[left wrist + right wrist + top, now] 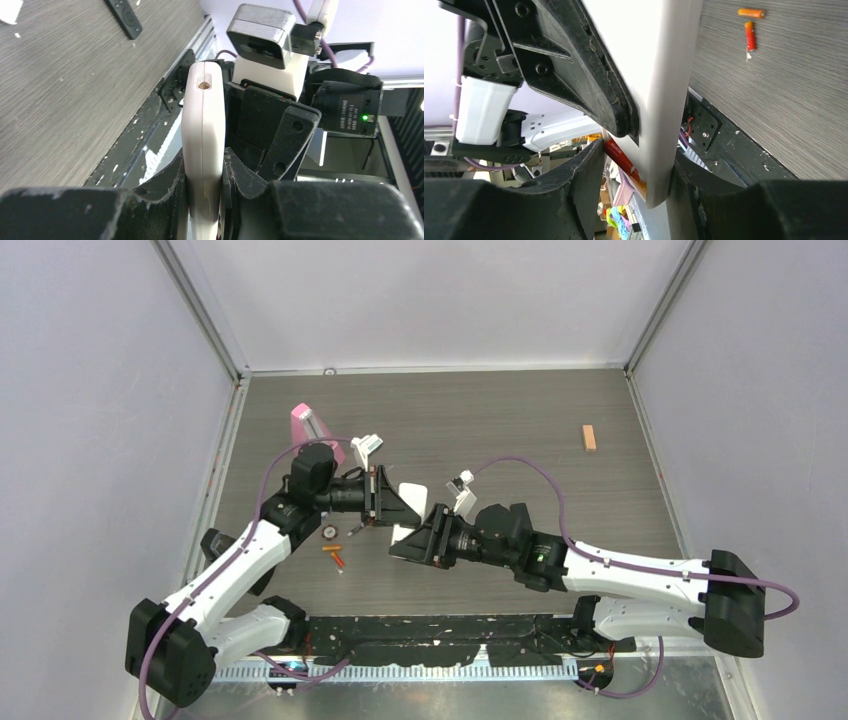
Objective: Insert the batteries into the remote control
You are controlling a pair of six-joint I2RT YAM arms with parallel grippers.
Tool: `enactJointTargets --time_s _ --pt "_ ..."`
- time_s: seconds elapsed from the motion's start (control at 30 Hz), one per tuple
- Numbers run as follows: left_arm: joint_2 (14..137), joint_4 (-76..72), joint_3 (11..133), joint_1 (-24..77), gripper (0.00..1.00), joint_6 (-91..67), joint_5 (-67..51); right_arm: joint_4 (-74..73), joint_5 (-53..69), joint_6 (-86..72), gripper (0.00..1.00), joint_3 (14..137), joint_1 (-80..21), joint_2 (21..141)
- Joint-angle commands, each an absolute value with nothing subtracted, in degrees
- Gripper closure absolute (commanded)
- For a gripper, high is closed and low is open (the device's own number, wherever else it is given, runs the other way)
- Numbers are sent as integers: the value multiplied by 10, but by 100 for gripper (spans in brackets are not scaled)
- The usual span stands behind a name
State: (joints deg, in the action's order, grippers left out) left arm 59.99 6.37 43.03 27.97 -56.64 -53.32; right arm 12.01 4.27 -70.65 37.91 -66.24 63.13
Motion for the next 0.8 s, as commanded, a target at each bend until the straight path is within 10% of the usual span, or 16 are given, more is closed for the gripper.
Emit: enactJointTargets --time_s 0.0,0.37,0.6,0.77 --pt "579 -67 423 283 100 -662 -591 175 46 -699 70 374 -660 623" --pt "577 -162 413 282 100 -737 -608 193 35 -686 71 348 -653 588" --pt "578 -150 406 282 100 -724 -604 209 24 -676 30 342 -651 559" --pt "581 -130 407 282 100 -705 -598 212 31 -666 20 352 -647 552"
